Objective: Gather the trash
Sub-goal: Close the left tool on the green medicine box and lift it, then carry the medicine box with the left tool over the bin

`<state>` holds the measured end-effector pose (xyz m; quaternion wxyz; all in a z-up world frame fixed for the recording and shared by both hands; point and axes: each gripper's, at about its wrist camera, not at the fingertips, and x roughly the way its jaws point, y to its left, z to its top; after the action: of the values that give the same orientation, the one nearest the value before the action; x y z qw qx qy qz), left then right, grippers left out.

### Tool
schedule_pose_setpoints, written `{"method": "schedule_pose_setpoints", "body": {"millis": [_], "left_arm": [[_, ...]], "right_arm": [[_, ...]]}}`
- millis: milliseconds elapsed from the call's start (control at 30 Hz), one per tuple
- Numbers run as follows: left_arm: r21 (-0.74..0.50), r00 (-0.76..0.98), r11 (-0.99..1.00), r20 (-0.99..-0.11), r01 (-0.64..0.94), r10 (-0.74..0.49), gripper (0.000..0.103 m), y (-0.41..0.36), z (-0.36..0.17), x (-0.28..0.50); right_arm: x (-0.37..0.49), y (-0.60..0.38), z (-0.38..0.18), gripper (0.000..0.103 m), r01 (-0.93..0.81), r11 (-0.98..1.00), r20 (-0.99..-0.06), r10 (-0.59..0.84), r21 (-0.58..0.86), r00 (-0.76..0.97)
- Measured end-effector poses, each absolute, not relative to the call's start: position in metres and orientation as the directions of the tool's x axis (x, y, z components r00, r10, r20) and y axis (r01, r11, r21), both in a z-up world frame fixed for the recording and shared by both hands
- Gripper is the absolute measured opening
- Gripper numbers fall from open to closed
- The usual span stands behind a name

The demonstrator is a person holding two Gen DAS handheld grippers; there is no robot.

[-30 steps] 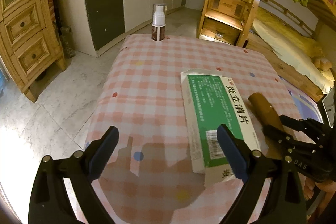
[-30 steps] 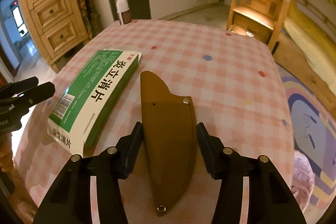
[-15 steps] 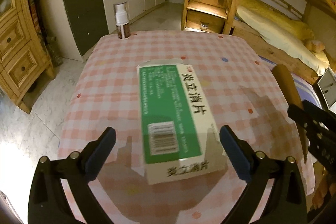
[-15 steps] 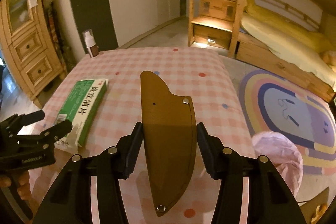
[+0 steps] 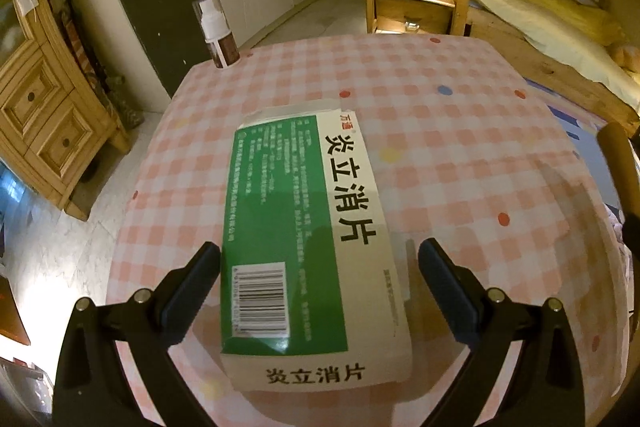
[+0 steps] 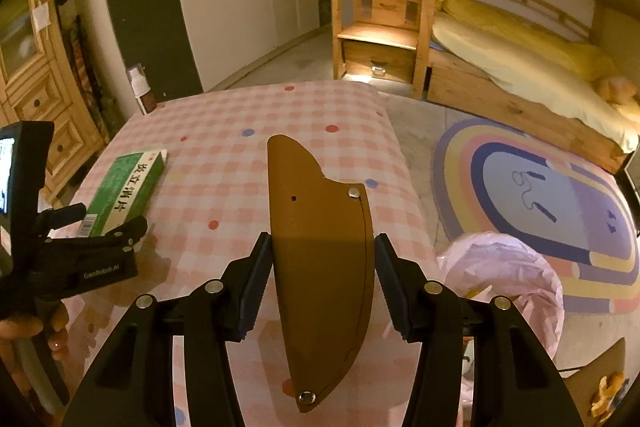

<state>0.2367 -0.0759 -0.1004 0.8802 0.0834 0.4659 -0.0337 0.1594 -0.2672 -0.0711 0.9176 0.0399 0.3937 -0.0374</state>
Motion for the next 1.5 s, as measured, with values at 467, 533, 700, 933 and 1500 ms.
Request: {"method": "schedule_pose_setpoints", "body": {"millis": [467, 533, 700, 933, 1500], "left_arm": [[-0.049, 0.665, 0.959, -0.711, 0.278, -0.229, 0.08, -0.058, -0.063, 0.195], [-0.055, 0.672, 0.944, -0.689, 0.325, -0.272, 0.08, -0.065, -0.058, 0.181], [-0.063, 0.657, 0.919, -0.68, 0.389, -0.325, 0.08, -0.086, -0.054, 0.171], [-0.078, 0.62, 0.874, -0.675, 0.48, -0.4, 0.08, -0.13, -0.052, 0.167], [-0.086, 0.443, 0.675, -0.692, 0.733, -0.57, 0.081, -0.298, -0.076, 0.142]], "right_arm": [[0.148, -0.275, -0.063, 0.052, 0.112, 0.991, -0.697, -0.031, 0.071, 0.717], [0.146, -0.277, -0.061, 0.052, 0.123, 0.99, -0.692, -0.036, 0.076, 0.721], [0.138, -0.288, -0.06, 0.052, 0.163, 0.984, -0.691, -0.064, 0.079, 0.72], [0.121, -0.325, -0.059, 0.052, 0.28, 0.956, -0.688, -0.147, 0.084, 0.711], [0.051, -0.45, -0.066, 0.052, 0.646, 0.74, -0.647, -0.401, 0.188, 0.648]]}}
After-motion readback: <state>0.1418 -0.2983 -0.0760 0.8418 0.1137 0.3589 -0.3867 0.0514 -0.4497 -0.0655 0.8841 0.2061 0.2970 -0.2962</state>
